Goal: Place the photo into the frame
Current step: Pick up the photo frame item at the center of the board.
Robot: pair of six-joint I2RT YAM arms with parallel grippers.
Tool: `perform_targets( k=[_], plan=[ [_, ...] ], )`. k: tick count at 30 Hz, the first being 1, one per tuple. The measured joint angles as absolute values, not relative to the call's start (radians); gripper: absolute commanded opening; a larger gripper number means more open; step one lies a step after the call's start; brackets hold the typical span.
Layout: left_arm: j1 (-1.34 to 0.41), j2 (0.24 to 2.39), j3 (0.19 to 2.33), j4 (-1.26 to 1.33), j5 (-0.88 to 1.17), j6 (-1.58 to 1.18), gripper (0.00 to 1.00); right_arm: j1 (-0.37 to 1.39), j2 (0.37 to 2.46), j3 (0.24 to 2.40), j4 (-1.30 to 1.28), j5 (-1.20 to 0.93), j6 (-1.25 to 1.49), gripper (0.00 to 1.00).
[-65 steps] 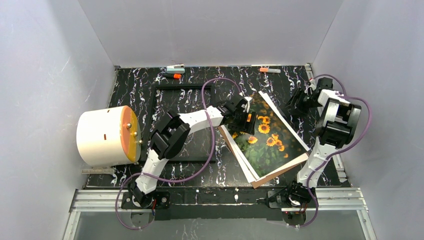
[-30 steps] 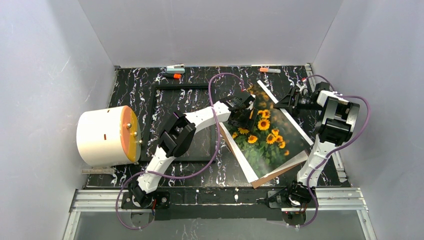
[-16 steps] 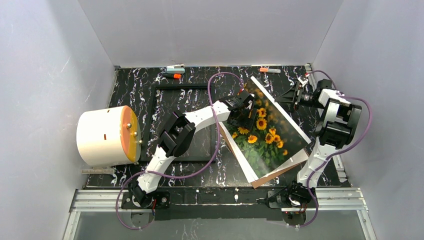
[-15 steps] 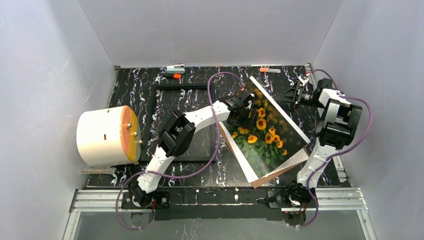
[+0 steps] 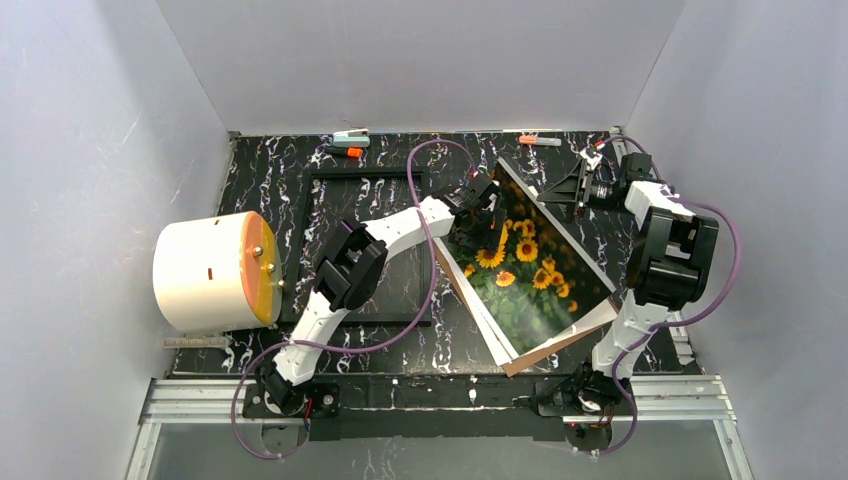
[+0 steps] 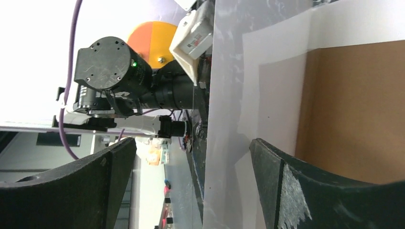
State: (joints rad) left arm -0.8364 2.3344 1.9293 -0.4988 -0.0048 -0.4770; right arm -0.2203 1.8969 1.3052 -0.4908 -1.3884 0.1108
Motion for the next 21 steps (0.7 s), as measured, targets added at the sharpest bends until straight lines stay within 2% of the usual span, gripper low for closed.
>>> perform_targets(
  k=[1,7,11,14,18,21],
  plan=[
    [-0.834,2.334,1.929,-0.498,-0.004,-0.48,0.69,-0.221,1.897,1.305,-0.487,-1.374,0.12,0.92],
    [-0.828,2.334,1.926,-0.493,-0.004,-0.486,0.69,-0.229,1.898,1.318,-0.482,-1.285,0.157,0.59],
    [-0.826,2.333,1.921,-0.487,-0.004,-0.491,0.69,-0.229,1.898,1.317,-0.448,-1.247,0.206,0.46],
    [-0.826,2.331,1.917,-0.482,-0.004,-0.492,0.69,-0.229,1.895,1.303,-0.392,-1.217,0.258,0.46],
    [-0.825,2.329,1.913,-0.477,-0.003,-0.492,0.69,-0.229,1.88,1.276,-0.315,-1.19,0.344,0.56],
    [-0.824,2.329,1.912,-0.475,-0.001,-0.495,0.68,-0.229,1.863,1.253,-0.246,-1.177,0.424,0.56]
  ],
)
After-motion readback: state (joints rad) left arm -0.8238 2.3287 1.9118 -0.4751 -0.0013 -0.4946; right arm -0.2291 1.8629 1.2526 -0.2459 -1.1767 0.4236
